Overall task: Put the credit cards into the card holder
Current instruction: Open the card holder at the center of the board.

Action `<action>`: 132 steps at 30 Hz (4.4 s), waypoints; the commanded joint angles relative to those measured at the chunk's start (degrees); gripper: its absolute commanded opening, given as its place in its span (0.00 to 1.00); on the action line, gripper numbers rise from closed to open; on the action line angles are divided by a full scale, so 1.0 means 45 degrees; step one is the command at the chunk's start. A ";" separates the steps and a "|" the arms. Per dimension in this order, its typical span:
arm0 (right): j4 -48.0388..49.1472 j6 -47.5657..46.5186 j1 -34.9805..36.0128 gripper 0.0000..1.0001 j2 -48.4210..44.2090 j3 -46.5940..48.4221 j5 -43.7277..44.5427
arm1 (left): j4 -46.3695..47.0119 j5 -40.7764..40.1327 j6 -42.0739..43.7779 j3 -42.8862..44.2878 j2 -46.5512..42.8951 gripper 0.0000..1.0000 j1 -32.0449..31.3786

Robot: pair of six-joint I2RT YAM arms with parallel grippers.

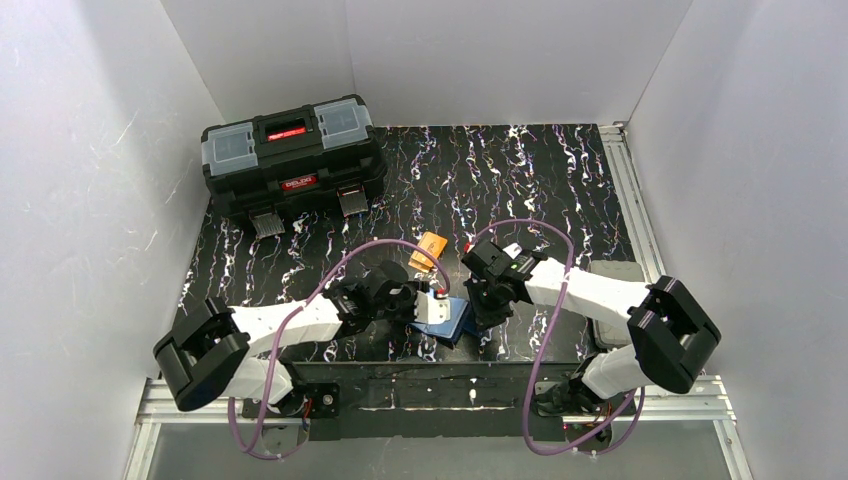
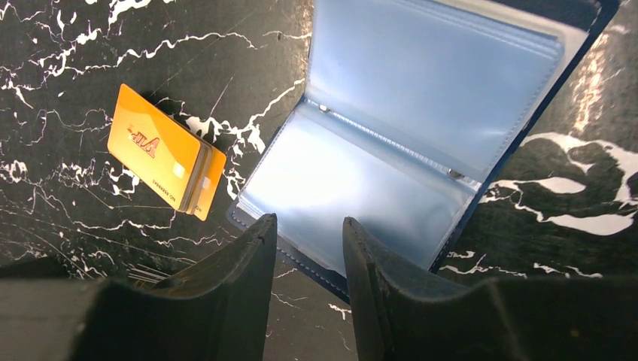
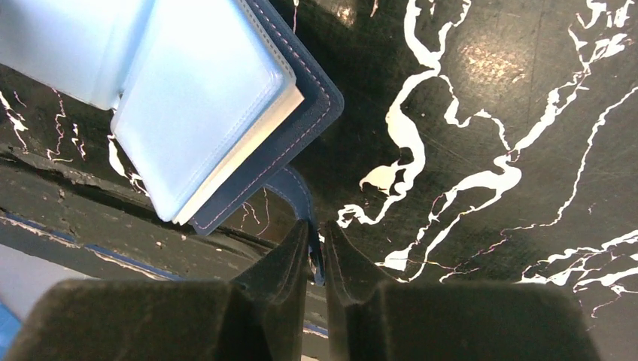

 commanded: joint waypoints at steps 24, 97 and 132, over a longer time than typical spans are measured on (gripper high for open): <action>0.0990 -0.0580 -0.0056 0.18 0.0373 -0.0050 -0.0779 | 0.0145 0.3351 -0.1809 0.0254 0.0578 0.32 -0.0485; 0.2408 -0.1138 -0.1424 0.01 0.3369 0.0838 -0.3288 | -0.3346 0.2062 0.1266 0.1214 0.1918 0.17 0.1142; 0.0702 -0.0950 -0.0760 0.17 0.1341 0.1937 0.0389 | -0.5207 0.1479 0.1604 0.1514 0.0555 0.10 0.0246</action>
